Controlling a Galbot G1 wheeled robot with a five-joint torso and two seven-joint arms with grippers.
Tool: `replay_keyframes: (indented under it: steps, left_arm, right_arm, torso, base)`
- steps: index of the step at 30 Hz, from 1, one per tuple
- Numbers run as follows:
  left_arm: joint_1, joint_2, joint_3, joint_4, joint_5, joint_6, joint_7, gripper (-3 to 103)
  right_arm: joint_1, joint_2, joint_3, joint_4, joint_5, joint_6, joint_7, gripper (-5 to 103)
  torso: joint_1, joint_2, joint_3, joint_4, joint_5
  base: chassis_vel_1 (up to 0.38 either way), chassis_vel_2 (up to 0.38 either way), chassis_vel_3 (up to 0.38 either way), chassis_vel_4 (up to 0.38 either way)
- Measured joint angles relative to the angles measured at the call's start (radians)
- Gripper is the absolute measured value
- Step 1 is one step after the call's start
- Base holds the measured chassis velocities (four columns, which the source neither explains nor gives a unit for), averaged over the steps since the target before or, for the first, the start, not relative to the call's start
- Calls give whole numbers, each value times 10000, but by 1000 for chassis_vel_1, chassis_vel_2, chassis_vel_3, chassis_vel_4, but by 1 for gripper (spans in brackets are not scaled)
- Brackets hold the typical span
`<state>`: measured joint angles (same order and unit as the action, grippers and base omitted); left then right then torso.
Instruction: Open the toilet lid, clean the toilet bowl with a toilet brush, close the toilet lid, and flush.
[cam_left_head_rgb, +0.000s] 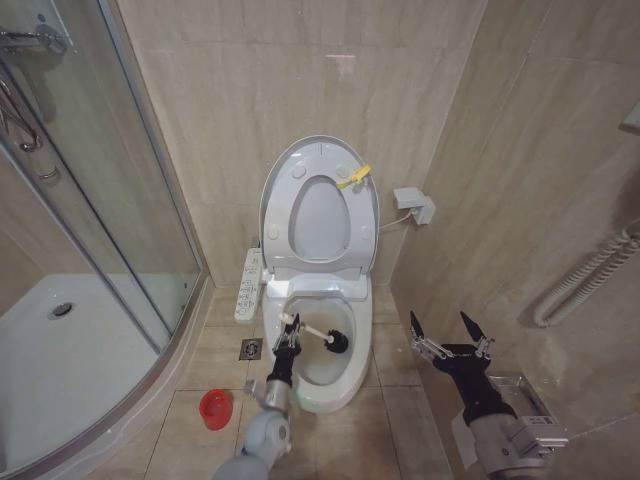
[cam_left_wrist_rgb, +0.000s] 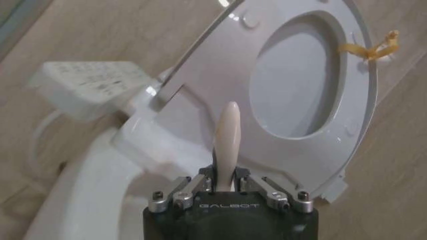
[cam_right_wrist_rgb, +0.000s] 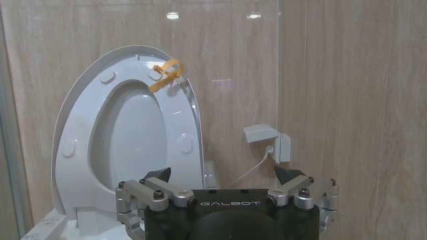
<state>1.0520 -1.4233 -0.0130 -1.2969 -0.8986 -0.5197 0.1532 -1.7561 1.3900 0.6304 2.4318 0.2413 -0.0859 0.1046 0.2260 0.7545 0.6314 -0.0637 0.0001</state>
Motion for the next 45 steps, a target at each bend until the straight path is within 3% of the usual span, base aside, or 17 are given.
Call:
replay_keyframes:
  steps: [8, 17, 25, 28, 31, 39, 42, 45]
  left_arm:
    - [509, -209, 50, -286, -266, 155, -183, 19]
    - [-362, -316, 91, 452, 56, 118, -420, 19]
    - [-1264, -313, 8, 1629, 840, 99, -514, 19]
    - [-1535, -282, -103, 2242, 1862, -69, -499, 19]
    - [-1626, -273, -163, 2473, 2141, -192, -469, 19]
    - [-1888, -577, -10, 2072, 20, -483, 284, 19]
    - [-1951, -595, -2, 2133, 32, -550, 478, 19]
    - [-1964, -605, -122, 2628, 773, -687, 596, 19]
  right_arm:
    - [0, 0, 0, 0, 0, 0, 0, 100]
    - [0, 0, 0, 0, 0, 0, 0, 100]
    - [0, 0, 0, 0, 0, 0, 0, 100]
    - [0, 0, 0, 0, 0, 0, 0, 100]
    - [0, 0, 0, 0, 0, 0, 0, 100]
    - [0, 0, 0, 0, 0, 0, 0, 100]
    - [0, 0, 0, 0, 0, 0, 0, 100]
    - [0, 0, 0, 0, 0, 0, 0, 100]
  torso:
    - [0, 0, 1, -5, -2]
    - [1, 0, 1, -5, -2]
    - [2, -1, 1, -6, -2]
    - [2, -1, 1, -4, -3]
    - [2, -1, 1, -2, -2]
    - [2, -1, 1, -7, 1]
    - [2, -1, 1, -5, 0]
    - [2, -1, 1, -2, 0]
  base:
    - [0, 0, 0, 0]
    - [0, 0, 0, 0]
    - [0, 0, 0, 0]
    - [0, 0, 0, 0]
    - [0, 0, 0, 0]
    - [0, 0, 0, 0]
    - [0, 0, 0, 0]
    - [0, 0, 0, 0]
